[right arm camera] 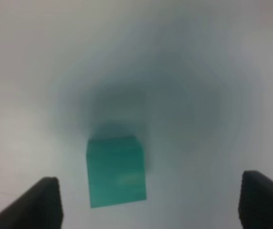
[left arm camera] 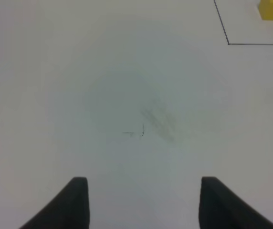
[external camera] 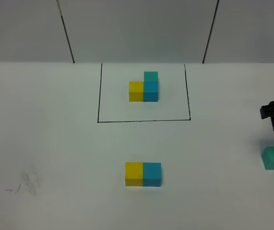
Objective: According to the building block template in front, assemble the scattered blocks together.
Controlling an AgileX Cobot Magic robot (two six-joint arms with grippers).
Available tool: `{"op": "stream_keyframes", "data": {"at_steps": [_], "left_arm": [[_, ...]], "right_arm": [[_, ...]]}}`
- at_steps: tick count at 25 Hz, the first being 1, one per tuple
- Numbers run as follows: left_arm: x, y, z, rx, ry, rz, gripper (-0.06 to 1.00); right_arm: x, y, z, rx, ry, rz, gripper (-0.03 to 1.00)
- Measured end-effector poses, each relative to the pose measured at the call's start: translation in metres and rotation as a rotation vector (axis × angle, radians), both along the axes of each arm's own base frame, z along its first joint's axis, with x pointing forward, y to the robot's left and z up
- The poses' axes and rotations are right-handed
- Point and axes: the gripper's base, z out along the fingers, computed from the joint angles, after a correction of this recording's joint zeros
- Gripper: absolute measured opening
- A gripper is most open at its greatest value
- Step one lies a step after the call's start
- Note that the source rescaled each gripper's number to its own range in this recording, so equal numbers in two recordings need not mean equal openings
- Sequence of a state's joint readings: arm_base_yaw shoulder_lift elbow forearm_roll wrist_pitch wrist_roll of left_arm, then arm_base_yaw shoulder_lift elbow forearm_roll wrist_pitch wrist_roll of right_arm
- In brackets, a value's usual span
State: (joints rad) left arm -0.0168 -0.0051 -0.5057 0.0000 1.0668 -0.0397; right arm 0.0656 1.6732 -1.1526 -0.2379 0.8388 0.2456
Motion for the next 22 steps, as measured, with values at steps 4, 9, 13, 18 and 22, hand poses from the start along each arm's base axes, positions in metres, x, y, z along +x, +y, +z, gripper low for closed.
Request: {"op": "stream_keyframes", "data": {"at_steps": [4, 9, 13, 18, 22], "left_arm": [[0.0, 0.0, 0.0, 0.0, 0.0, 0.0, 0.16], [0.0, 0.0, 0.0, 0.0, 0.0, 0.0, 0.16], [0.0, 0.0, 0.0, 0.0, 0.0, 0.0, 0.16], [0.0, 0.0, 0.0, 0.0, 0.0, 0.0, 0.16], [0.0, 0.0, 0.0, 0.001, 0.0, 0.0, 0.16]], "right_arm": [[-0.002, -0.01, -0.011, 0.012, 0.002, 0.003, 0.56], [-0.006, -0.012, -0.037, 0.036, 0.007, 0.031, 0.56], [-0.009, -0.01, -0.052, 0.062, 0.001, 0.042, 0.56], [-0.01, -0.008, -0.06, 0.076, -0.011, 0.05, 0.56], [-0.008, -0.008, -0.067, 0.077, 0.007, 0.054, 0.56]]}}
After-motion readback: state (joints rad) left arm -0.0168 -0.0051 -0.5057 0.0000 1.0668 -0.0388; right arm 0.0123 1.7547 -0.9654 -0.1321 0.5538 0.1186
